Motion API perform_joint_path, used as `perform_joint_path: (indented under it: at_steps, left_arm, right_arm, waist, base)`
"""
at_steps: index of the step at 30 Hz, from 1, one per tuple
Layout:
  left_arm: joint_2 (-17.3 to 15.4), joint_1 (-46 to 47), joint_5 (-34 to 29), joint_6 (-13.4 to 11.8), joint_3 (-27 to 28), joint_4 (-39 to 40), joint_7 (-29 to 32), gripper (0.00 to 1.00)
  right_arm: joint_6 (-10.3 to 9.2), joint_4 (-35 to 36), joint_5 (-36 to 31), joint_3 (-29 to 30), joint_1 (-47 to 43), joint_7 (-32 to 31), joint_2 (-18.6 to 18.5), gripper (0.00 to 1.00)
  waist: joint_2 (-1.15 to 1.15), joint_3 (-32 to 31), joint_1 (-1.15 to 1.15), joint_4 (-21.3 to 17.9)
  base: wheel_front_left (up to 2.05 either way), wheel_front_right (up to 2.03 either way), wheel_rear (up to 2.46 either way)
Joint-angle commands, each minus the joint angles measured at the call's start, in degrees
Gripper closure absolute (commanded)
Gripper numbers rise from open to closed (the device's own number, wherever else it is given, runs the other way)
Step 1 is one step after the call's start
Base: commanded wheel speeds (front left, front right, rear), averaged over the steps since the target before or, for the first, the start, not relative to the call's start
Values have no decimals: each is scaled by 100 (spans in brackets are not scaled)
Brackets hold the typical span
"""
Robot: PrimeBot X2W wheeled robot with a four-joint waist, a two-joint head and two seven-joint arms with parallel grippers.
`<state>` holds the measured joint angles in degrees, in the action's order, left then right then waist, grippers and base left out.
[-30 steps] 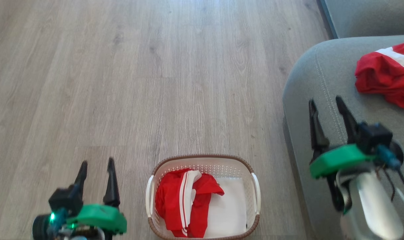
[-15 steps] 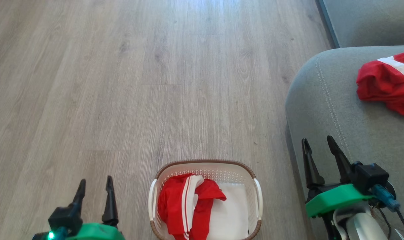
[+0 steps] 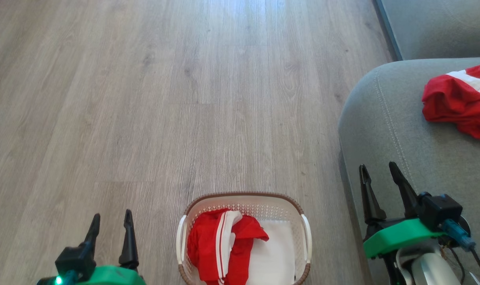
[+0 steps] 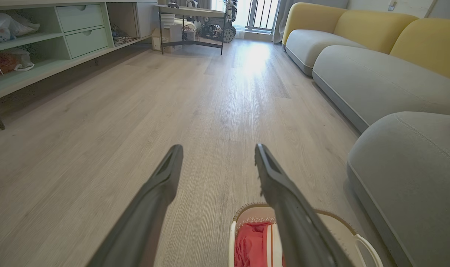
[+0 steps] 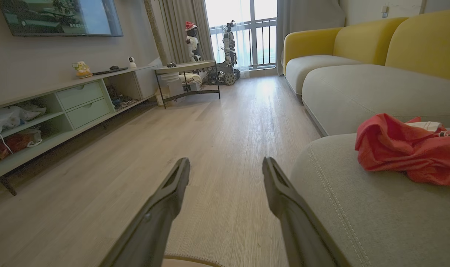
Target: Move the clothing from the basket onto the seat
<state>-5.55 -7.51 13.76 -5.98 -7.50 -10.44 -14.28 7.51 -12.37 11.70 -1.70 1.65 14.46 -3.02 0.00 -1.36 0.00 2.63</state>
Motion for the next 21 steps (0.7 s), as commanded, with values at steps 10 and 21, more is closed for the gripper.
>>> perform_joint_path:
  at_steps: [10,21]
  left_arm:
    - [46,113,-153,131,336,113,-72,0]
    - [128,566,-361,311,119,-94,-72,0]
  right_arm:
    - [-2,187,34,-66,99,53,14,0]
    - [-2,441,-128,148,379,53,14,0]
  waist:
    - [0,28,0,-17]
    - [0,732,0,-58]
  base:
    - [0,0,0]
    - [0,0,0]
